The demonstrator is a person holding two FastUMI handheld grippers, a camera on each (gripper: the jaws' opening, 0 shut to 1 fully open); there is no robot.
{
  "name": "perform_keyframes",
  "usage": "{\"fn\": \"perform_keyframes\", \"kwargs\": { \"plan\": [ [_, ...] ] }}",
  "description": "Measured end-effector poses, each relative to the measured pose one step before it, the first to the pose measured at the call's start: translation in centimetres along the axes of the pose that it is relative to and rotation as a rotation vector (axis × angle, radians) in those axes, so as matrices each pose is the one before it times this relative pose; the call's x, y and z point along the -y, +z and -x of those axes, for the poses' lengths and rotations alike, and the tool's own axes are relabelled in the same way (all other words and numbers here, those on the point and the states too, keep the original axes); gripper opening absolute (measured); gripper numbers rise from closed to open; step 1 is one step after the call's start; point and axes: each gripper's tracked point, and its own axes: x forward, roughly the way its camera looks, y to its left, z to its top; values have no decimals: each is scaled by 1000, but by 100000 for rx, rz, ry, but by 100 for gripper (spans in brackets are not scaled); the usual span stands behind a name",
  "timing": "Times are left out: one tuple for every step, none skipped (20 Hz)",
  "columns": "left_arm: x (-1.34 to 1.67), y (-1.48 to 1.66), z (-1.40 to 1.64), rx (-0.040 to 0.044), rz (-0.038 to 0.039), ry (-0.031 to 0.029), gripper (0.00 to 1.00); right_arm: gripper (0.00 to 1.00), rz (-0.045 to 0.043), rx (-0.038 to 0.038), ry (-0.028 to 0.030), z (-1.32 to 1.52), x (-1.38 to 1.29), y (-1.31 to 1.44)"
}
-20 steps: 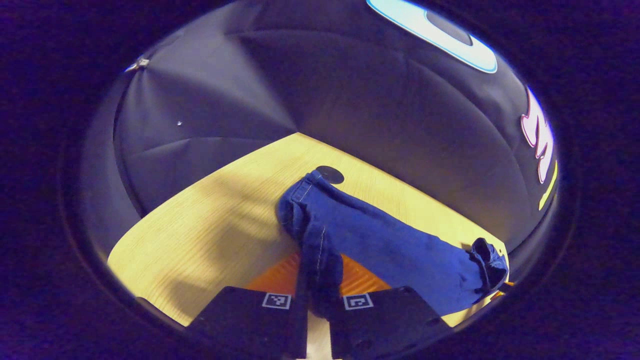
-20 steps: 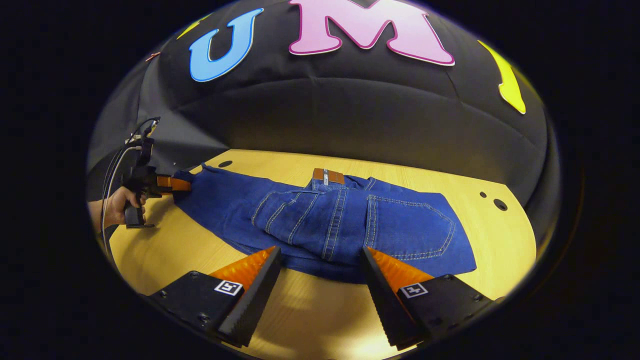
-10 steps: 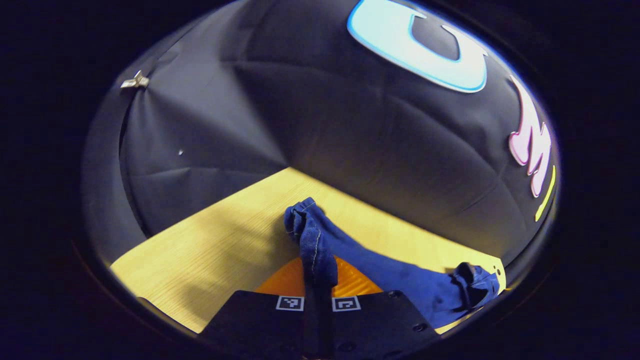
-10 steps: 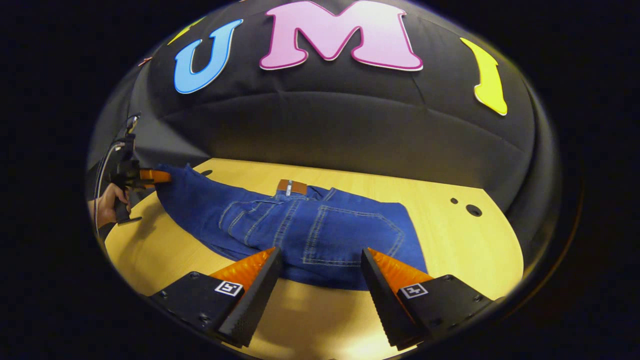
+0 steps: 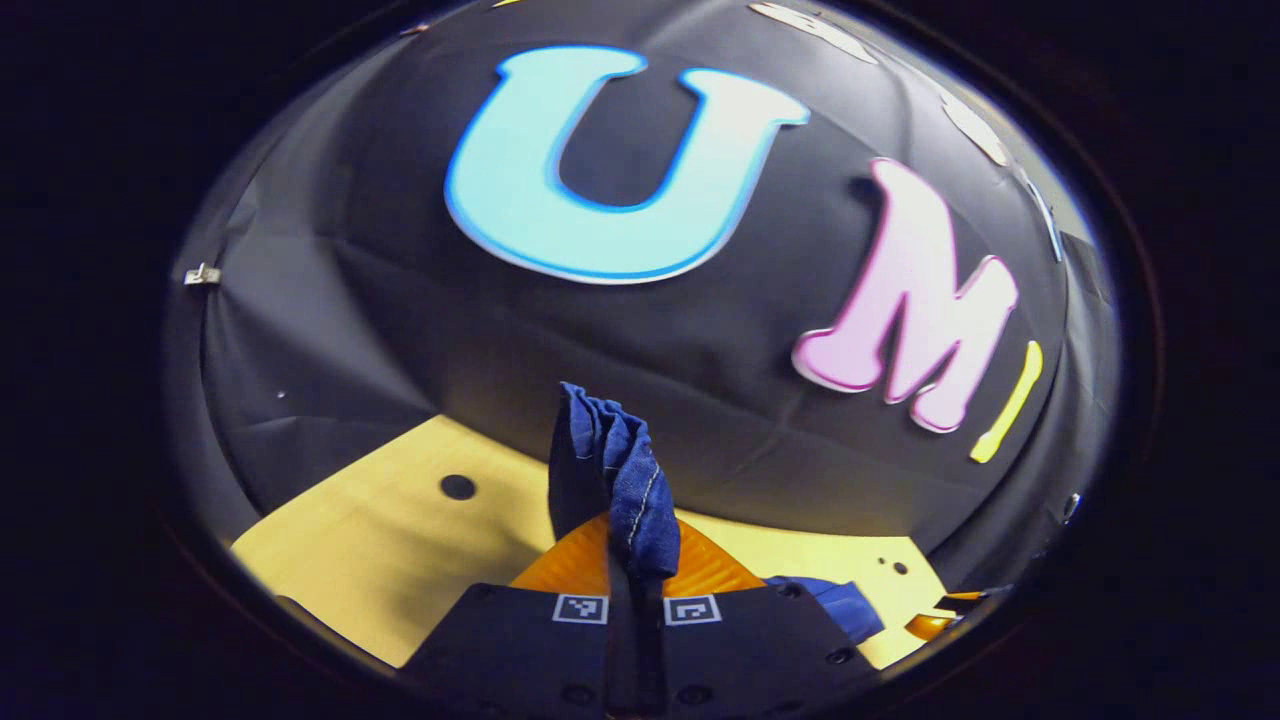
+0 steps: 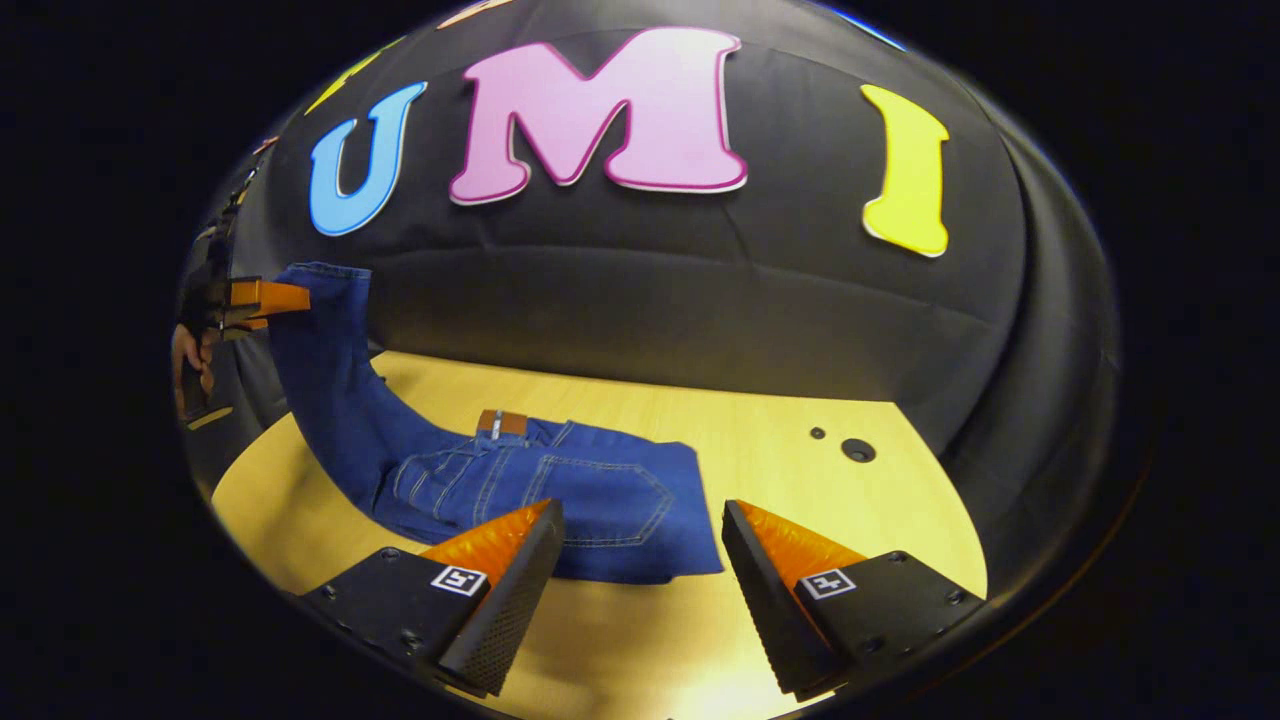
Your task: Grasp the waist and the cuffs of the jeans and fold them to make the two legs overlap; first hold the waist and fold one-third of the jeans toward the cuffs, then hold the cuffs and fold the remaining one-third in the same direction to finish folding.
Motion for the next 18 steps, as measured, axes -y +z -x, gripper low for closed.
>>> {"fn": "perform_keyframes", "kwargs": {
  "plan": [
    [2943,-90,-158,-783,523,-3104,6,97,-867,815,-1049,483,950,555],
    [3909,-610,-237,-1718,1470,-4634,6,97,-1594,773,-1286,778,1308,781],
    [2358,-732,-333,-1047,438,-2824,6,97,-1109,662,-978,494,843,451],
    [2647,-1211,-842,-2244,-449,-3072,6,97,-966,458,-1229,562,959,353],
    [2185,-1591,-1059,-2482,-553,-2550,6,97,-941,39,-1051,470,933,143],
    [2390,-1778,-1182,-2870,-135,-2932,6,97,-751,-263,-1049,441,853,95],
    [2180,-1748,-988,-3254,-415,-2626,6,97,-602,-123,-1119,589,864,-10],
    [2543,-2986,-1983,-5140,-1680,-3557,6,97,-684,363,-1755,684,1209,159],
    [2001,-2758,-2016,-4604,-1579,-2440,6,97,-644,854,-2493,1023,1555,192],
    [947,-1562,-1157,-2512,-1087,-381,6,97,-500,235,-1541,619,906,2],
    [513,-1283,-1245,-2683,-1900,421,7,96,-756,-137,-1630,528,862,-129],
    [262,-1036,-1094,-3261,-2485,911,9,97,-967,-24,-1464,483,676,-169],
    [535,-786,-669,-2492,-2014,-1004,10,97,-893,-354,-1432,539,656,-313],
    [199,-132,159,-1619,-1113,-1267,17,97,-818,-292,-1121,587,493,-208],
    [621,-213,-34,-743,-925,-2828,24,97,-694,-348,-871,519,286,-270],
    [602,316,726,676,-738,-1998,53,97,-615,-459,-456,534,95,-63],
    [831,-705,-360,659,-1047,-1922,53,97,-501,32,-201,646,67,6],
    [492,418,1813,1889,-2308,78,83,97,-483,788,-288,637,-2,274]
  ]
}}
